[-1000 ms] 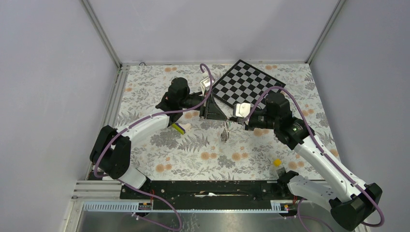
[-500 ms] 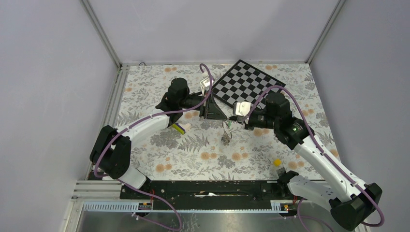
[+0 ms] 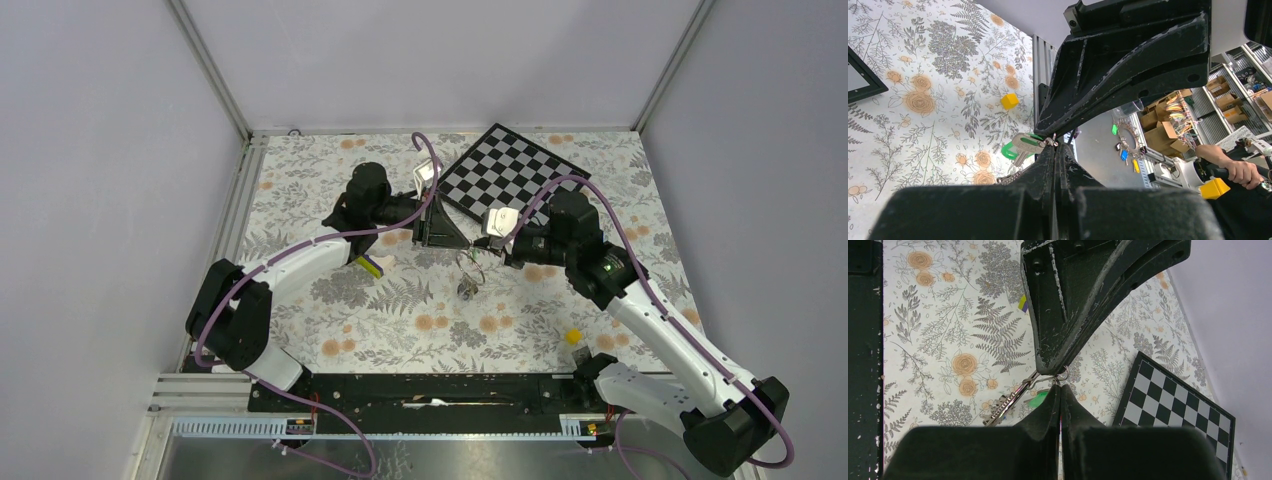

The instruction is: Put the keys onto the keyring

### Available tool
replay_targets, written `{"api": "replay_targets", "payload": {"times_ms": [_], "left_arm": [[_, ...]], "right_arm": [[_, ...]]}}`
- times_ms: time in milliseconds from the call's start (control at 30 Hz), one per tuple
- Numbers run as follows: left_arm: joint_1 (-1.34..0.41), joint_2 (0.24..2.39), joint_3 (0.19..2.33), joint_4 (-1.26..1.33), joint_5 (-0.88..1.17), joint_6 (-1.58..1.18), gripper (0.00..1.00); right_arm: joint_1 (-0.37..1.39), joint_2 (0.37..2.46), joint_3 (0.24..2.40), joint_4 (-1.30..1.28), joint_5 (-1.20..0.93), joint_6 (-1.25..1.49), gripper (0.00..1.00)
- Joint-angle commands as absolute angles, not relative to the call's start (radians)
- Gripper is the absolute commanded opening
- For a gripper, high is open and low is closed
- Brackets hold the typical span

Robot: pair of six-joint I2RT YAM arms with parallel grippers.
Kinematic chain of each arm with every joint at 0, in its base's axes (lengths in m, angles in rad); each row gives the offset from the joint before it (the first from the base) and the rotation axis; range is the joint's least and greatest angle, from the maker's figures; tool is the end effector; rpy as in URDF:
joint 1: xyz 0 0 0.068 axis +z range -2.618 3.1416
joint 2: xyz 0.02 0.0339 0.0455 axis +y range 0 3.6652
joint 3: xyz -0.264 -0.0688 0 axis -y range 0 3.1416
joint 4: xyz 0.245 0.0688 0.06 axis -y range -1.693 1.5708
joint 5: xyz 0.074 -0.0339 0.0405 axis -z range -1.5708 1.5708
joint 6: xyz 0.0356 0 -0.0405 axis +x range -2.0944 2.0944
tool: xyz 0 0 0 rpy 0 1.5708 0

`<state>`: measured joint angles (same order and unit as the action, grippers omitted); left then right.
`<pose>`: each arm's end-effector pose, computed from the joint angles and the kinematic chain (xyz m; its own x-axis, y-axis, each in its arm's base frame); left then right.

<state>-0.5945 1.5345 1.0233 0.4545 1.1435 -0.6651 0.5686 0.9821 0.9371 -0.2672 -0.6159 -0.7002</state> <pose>0.2652 -0.2184 0.3048 -0.6447 0.1272 -0.7538 0.7460 -0.1107 -0.6567 0.1734 0.1352 0.3503 0.3838 -0.3789 -0.8421 -0.8571 0.1930 -0.4775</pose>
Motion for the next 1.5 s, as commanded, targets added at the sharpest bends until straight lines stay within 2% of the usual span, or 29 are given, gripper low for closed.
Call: {"api": "replay_targets", "payload": {"times_ms": [0, 467, 633, 933, 1033, 1200, 1367, 1467], "left_arm": [[-0.618, 1.529, 1.016, 0.508, 1.181, -0.683, 0.00], [-0.620, 1.530, 1.006, 0.525, 1.190, -0.699, 0.00], [-0.619, 1.522, 1.013, 0.517, 1.194, -0.679, 0.00], [-0.621, 1.540, 1.230, -0.132, 1.139, -0.176, 0.00], [-0.621, 1.551, 1.245, -0.190, 1.115, -0.088, 0.00], [-0.621, 1.567, 1.244, -0.189, 1.121, 0.034, 0.25], [-0.622, 1.574, 1.228, -0.197, 1.134, 0.251, 0.62], [-0.623, 1.578, 1.217, -0.198, 1.127, 0.383, 0.77]], "right_arm": [[0.570, 0.982, 0.946, -0.129, -0.599, -0.687, 0.00], [0.571, 0.974, 0.948, -0.109, -0.568, -0.677, 0.00], [0.571, 0.957, 0.955, -0.198, -0.584, -0.782, 0.00], [0.571, 0.951, 0.990, -0.328, -0.528, -0.919, 0.00], [0.570, 0.953, 0.998, -0.337, -0.541, -0.911, 0.00], [0.571, 0.954, 1.011, -0.360, -0.553, -0.896, 0.00], [0.571, 0.936, 0.993, -0.364, -0.558, -0.880, 0.00], [0.571, 0.929, 0.983, -0.360, -0.567, -0.866, 0.00]]}}
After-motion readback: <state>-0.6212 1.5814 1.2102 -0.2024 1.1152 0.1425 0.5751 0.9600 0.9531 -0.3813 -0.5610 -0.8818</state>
